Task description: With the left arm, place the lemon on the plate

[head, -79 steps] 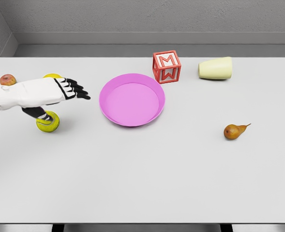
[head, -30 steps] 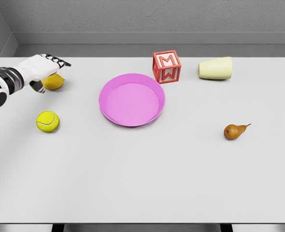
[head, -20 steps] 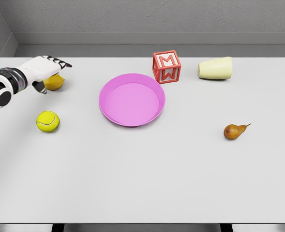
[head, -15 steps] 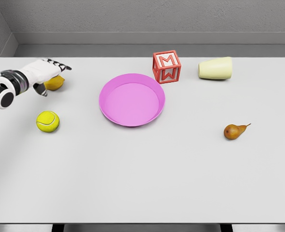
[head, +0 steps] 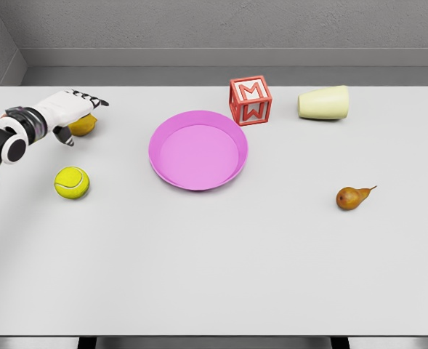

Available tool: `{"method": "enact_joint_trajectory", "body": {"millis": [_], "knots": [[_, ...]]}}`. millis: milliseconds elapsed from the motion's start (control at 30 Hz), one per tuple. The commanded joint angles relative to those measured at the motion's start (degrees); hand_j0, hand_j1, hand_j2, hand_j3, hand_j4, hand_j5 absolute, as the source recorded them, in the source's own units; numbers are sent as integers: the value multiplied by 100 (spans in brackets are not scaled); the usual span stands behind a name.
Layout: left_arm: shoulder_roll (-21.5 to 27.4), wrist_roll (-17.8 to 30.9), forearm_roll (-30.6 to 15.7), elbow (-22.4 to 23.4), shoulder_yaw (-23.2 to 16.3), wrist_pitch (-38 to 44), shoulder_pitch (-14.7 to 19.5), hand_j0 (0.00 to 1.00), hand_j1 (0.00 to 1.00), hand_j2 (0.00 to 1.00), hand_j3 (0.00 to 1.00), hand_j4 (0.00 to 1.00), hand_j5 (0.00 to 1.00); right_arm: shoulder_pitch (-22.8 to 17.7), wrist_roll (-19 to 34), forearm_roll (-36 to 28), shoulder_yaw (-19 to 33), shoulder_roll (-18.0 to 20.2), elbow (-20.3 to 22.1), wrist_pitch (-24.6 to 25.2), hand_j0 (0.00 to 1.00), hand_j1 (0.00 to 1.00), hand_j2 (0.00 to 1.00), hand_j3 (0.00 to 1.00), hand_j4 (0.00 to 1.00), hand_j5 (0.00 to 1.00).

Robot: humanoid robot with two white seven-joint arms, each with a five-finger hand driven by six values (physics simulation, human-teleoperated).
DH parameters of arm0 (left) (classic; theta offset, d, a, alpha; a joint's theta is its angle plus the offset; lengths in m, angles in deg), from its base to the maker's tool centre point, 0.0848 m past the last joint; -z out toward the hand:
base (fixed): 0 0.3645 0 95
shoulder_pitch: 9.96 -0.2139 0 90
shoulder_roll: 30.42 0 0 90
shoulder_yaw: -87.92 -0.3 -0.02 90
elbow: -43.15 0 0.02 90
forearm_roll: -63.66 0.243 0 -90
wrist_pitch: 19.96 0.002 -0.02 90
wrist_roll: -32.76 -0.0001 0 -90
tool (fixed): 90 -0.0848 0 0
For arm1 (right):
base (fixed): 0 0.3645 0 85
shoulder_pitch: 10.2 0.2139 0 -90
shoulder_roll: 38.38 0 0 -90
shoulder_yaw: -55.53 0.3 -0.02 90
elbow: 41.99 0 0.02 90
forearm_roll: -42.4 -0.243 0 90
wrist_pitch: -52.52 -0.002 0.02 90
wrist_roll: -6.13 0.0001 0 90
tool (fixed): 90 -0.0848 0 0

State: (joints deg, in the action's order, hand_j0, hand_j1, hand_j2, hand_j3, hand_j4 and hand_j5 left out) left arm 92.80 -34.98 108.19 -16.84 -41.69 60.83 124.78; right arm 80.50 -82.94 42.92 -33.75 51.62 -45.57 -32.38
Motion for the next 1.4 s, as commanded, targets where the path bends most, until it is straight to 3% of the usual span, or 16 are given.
{"method": "enact_joint_trajectory", "body": {"millis": [0, 467, 1367], "knots": [[-17, -55, 3, 40, 6, -2, 0, 100, 100, 100, 100, 100, 100, 0, 4, 1, -1, 0, -2, 0, 100, 100, 100, 100, 100, 100], [-87, -55, 249, 242, 6, -11, 70, 100, 100, 100, 100, 100, 100, 0, -5, 1, -1, 0, -2, 0, 100, 100, 100, 100, 100, 100], [-166, -143, 249, 462, 6, -187, 123, 100, 100, 100, 100, 100, 100, 0, -5, 1, -1, 0, -2, 0, 100, 100, 100, 100, 100, 100]]}}
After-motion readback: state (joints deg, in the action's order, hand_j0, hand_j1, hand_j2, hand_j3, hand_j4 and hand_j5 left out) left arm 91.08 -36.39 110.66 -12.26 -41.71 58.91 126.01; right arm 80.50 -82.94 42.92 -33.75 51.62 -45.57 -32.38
